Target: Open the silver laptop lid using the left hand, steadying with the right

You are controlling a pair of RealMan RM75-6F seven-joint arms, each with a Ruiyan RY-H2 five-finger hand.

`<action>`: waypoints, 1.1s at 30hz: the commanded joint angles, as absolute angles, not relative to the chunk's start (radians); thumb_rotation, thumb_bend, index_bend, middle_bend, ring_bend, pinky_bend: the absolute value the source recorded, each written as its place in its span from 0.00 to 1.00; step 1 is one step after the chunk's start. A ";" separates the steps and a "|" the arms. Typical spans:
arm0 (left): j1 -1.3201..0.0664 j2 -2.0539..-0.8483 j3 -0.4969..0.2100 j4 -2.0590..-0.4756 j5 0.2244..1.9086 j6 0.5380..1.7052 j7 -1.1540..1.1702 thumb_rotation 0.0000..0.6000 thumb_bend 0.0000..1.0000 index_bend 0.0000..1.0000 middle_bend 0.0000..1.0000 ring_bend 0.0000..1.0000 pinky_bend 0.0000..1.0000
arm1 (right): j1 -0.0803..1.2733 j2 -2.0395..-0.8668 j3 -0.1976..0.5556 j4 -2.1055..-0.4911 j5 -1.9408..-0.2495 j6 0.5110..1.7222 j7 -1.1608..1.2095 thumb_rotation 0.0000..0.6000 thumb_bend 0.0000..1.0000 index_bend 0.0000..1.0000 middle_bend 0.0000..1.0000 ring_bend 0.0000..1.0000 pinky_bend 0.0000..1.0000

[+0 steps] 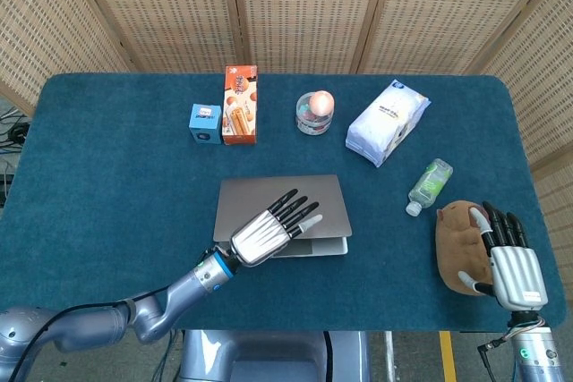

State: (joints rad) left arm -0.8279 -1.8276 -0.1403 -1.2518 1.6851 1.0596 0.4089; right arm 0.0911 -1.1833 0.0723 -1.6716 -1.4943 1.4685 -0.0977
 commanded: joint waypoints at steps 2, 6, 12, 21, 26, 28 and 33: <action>-0.852 -1.835 -0.184 -1.234 1.660 1.066 0.414 1.00 0.44 0.00 0.00 0.00 0.00 | 0.093 -1.182 0.069 -1.666 -1.503 1.469 -0.090 1.00 0.00 0.00 0.00 0.00 0.00; -0.878 -1.844 -0.220 -1.204 1.634 1.059 0.466 1.00 0.44 0.00 0.00 0.00 0.00 | 0.098 -1.181 0.064 -1.657 -1.515 1.462 -0.078 1.00 0.00 0.00 0.00 0.00 0.00; -0.888 -1.867 -0.247 -1.177 1.579 1.054 0.533 1.00 0.44 0.00 0.00 0.00 0.00 | 0.110 -1.177 0.048 -1.649 -1.546 1.445 -0.064 1.00 0.00 0.00 0.00 0.00 0.00; -0.890 -1.856 -0.246 -1.195 1.533 1.046 0.552 1.00 0.44 0.00 0.00 0.00 0.00 | 0.195 -1.172 0.001 -1.604 -1.676 1.344 -0.012 1.00 0.00 0.00 0.00 0.00 0.00; -0.887 -1.845 -0.227 -1.212 1.533 1.041 0.533 1.00 0.44 0.00 0.00 0.00 0.00 | 0.265 -1.171 -0.018 -1.591 -1.731 1.257 0.055 1.00 0.07 0.00 0.00 0.00 0.00; -0.885 -1.836 -0.214 -1.222 1.542 1.044 0.518 1.00 0.44 0.00 0.00 0.00 0.00 | 0.326 -1.172 -0.027 -1.579 -1.765 1.181 0.107 1.00 0.19 0.00 0.00 0.00 0.00; -0.888 -1.815 -0.204 -1.242 1.551 1.054 0.503 1.00 0.44 0.00 0.00 0.00 0.00 | 0.435 -1.186 -0.047 -1.546 -1.816 1.071 0.221 1.00 0.48 0.11 0.04 0.00 0.09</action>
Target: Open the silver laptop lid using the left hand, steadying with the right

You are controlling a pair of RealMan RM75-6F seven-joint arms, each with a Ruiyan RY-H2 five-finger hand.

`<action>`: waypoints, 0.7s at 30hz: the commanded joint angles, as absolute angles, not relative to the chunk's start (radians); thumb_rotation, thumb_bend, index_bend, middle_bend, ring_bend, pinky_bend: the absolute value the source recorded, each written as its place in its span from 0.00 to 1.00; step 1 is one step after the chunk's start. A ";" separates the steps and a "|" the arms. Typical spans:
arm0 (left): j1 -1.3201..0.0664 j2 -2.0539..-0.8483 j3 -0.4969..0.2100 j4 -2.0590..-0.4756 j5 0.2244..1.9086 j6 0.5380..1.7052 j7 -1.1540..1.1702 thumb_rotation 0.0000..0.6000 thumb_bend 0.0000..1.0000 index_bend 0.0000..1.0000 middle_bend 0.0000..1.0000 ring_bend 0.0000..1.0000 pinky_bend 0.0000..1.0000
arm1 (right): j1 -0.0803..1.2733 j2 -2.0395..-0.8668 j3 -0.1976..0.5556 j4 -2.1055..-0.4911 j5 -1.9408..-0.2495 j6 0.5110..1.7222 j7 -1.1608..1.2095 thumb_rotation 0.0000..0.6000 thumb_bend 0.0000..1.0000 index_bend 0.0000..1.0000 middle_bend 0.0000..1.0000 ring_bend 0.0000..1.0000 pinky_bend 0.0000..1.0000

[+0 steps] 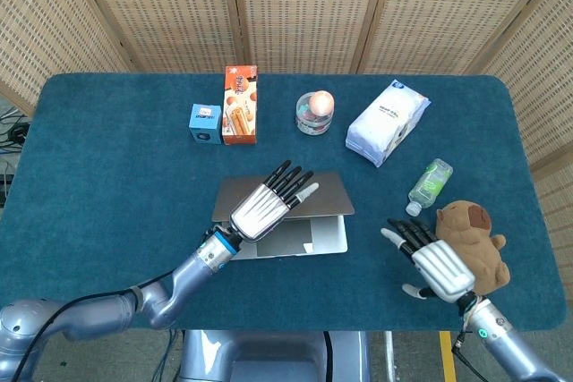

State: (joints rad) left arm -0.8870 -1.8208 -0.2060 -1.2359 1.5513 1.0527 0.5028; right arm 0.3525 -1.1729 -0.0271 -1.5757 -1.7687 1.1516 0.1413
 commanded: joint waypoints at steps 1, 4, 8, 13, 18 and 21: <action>-0.889 -1.812 -0.205 -1.246 1.550 1.055 0.506 1.00 0.44 0.00 0.00 0.00 0.00 | 0.448 -1.194 -0.048 -1.538 -1.820 1.062 0.230 1.00 0.51 0.13 0.06 0.00 0.11; -0.889 -1.803 -0.203 -1.258 1.547 1.058 0.508 1.00 0.44 0.00 0.00 0.00 0.00 | 0.475 -1.220 -0.047 -1.516 -1.826 1.047 0.246 1.00 0.56 0.16 0.08 0.00 0.14; -0.891 -1.792 -0.200 -1.263 1.542 1.059 0.515 1.00 0.44 0.00 0.00 0.00 0.00 | 0.503 -1.248 -0.048 -1.503 -1.833 1.032 0.231 1.00 0.62 0.19 0.10 0.01 0.17; -0.894 -1.789 -0.199 -1.262 1.533 1.059 0.510 1.00 0.44 0.00 0.00 0.00 0.00 | 0.544 -1.291 -0.032 -1.516 -1.795 0.956 0.136 1.00 0.66 0.19 0.12 0.02 0.18; -0.895 -1.791 -0.193 -1.255 1.526 1.058 0.498 1.00 0.44 0.00 0.00 0.00 0.00 | 0.575 -1.327 -0.016 -1.552 -1.746 0.892 0.048 1.00 0.70 0.19 0.13 0.04 0.19; -0.896 -1.794 -0.187 -1.249 1.528 1.062 0.498 1.00 0.44 0.00 0.00 0.00 0.00 | 0.587 -1.350 -0.007 -1.559 -1.712 0.863 -0.009 1.00 0.76 0.19 0.13 0.04 0.19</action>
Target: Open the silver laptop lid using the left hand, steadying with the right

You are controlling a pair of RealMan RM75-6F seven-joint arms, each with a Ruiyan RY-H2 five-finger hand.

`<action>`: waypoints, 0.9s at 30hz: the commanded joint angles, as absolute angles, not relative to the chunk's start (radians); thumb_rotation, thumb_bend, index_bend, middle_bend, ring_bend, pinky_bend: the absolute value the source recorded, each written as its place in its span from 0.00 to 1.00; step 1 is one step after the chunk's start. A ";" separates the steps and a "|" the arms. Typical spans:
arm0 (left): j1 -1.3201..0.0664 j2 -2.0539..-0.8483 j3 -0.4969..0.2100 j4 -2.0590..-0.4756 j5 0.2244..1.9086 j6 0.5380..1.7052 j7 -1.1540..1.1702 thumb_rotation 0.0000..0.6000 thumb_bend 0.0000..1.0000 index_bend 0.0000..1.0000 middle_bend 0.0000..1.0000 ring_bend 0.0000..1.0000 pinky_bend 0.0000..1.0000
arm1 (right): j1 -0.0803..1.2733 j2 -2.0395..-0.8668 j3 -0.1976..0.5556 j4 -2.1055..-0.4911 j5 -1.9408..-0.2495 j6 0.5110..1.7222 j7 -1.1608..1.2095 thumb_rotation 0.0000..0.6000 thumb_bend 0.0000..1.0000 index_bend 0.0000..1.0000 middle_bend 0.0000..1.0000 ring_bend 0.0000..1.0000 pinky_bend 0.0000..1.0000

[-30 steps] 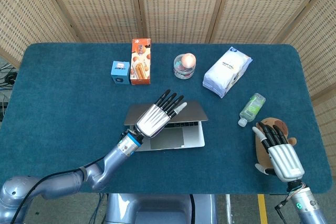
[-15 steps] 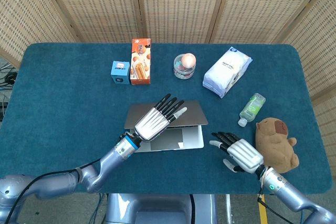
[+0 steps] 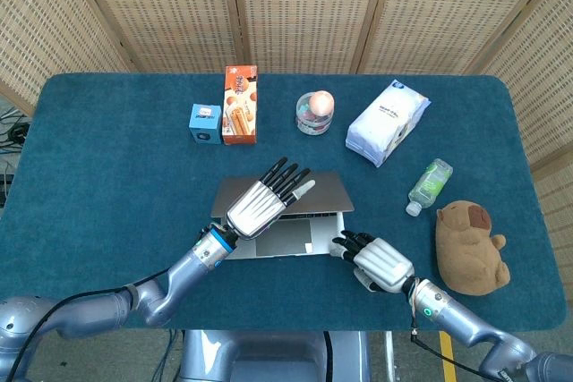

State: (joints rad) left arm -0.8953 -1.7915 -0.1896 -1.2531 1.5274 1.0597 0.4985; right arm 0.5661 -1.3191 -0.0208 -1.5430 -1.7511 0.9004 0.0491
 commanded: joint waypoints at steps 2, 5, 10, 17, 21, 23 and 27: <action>-0.895 -1.796 -0.187 -1.247 1.523 1.063 0.492 1.00 0.44 0.00 0.00 0.00 0.00 | 0.592 -1.362 -0.001 -1.559 -1.694 0.852 -0.034 1.00 0.77 0.19 0.13 0.04 0.19; -0.896 -1.797 -0.186 -1.244 1.522 1.065 0.488 1.00 0.44 0.00 0.00 0.00 0.00 | 0.598 -1.376 0.007 -1.560 -1.672 0.844 -0.061 1.00 0.78 0.19 0.13 0.04 0.19; -0.899 -1.795 -0.180 -1.236 1.526 1.068 0.485 1.00 0.44 0.00 0.00 0.00 0.00 | 0.610 -1.399 0.023 -1.563 -1.635 0.838 -0.131 1.00 0.78 0.19 0.13 0.04 0.19; -0.905 -1.797 -0.177 -1.223 1.524 1.066 0.471 1.00 0.44 0.00 0.00 0.00 0.00 | 0.628 -1.438 0.030 -1.557 -1.559 0.794 -0.232 1.00 0.78 0.19 0.13 0.04 0.19; -0.907 -1.794 -0.176 -1.218 1.523 1.067 0.470 1.00 0.44 0.00 0.00 0.00 0.00 | 0.633 -1.458 0.026 -1.543 -1.529 0.784 -0.293 1.00 0.78 0.19 0.13 0.04 0.19; -0.909 -1.792 -0.178 -1.217 1.519 1.065 0.467 1.00 0.44 0.00 0.00 0.00 0.00 | 0.635 -1.467 0.021 -1.538 -1.516 0.782 -0.321 1.00 0.78 0.19 0.13 0.04 0.19; -0.912 -1.788 -0.177 -1.215 1.518 1.065 0.461 1.00 0.44 0.00 0.00 0.00 0.00 | 0.642 -1.472 0.017 -1.537 -1.491 0.770 -0.336 1.00 0.78 0.19 0.13 0.04 0.19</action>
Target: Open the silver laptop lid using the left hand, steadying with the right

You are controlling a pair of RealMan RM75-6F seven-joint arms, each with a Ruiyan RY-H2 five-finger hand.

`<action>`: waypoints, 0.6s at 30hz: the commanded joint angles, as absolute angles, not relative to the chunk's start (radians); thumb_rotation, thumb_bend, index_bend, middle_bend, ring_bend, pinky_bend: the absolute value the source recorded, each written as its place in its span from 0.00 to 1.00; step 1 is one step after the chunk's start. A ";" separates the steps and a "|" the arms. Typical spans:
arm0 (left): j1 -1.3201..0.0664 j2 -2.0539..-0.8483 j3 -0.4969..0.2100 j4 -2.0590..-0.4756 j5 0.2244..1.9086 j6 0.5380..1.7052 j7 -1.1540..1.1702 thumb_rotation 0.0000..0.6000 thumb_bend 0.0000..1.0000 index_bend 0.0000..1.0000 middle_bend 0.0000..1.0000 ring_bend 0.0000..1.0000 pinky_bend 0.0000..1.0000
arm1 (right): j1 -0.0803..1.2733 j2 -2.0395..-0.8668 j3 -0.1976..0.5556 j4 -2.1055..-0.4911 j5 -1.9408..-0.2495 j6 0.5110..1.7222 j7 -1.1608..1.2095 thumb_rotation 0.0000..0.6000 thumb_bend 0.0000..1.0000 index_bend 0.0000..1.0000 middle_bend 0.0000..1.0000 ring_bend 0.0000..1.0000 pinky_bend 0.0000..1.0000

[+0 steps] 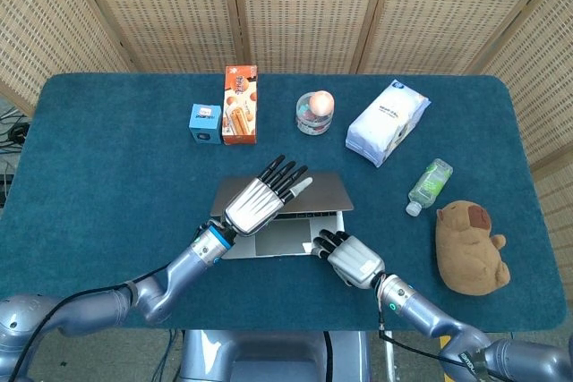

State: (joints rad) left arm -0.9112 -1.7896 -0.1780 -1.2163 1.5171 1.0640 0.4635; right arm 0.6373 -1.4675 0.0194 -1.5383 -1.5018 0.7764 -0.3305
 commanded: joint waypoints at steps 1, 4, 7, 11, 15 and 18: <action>-0.913 -1.787 -0.177 -1.213 1.520 1.065 0.458 1.00 0.44 0.00 0.00 0.00 0.00 | 0.644 -1.472 0.016 -1.539 -1.488 0.769 -0.335 1.00 0.78 0.19 0.13 0.04 0.19; -0.918 -1.785 -0.179 -1.206 1.521 1.066 0.440 1.00 0.44 0.00 0.00 0.00 0.00 | 0.651 -1.467 0.011 -1.546 -1.490 0.770 -0.332 1.00 0.78 0.19 0.13 0.04 0.19; -0.924 -1.780 -0.185 -1.201 1.523 1.069 0.428 1.00 0.44 0.00 0.00 0.00 0.00 | 0.656 -1.463 0.004 -1.551 -1.491 0.770 -0.324 1.00 0.78 0.19 0.13 0.04 0.19; -0.936 -1.770 -0.196 -1.185 1.521 1.066 0.429 1.00 0.44 0.00 0.00 0.00 0.00 | 0.661 -1.462 -0.006 -1.553 -1.500 0.774 -0.300 1.00 0.78 0.19 0.13 0.04 0.19; -0.949 -1.771 -0.212 -1.158 1.503 1.052 0.419 1.00 0.44 0.00 0.00 0.00 0.00 | 0.668 -1.462 -0.015 -1.552 -1.513 0.775 -0.278 1.00 0.78 0.19 0.13 0.04 0.19; -0.962 -1.777 -0.228 -1.134 1.487 1.043 0.408 1.00 0.44 0.00 0.00 0.00 0.00 | 0.673 -1.466 -0.020 -1.548 -1.519 0.776 -0.267 1.00 0.78 0.19 0.13 0.04 0.19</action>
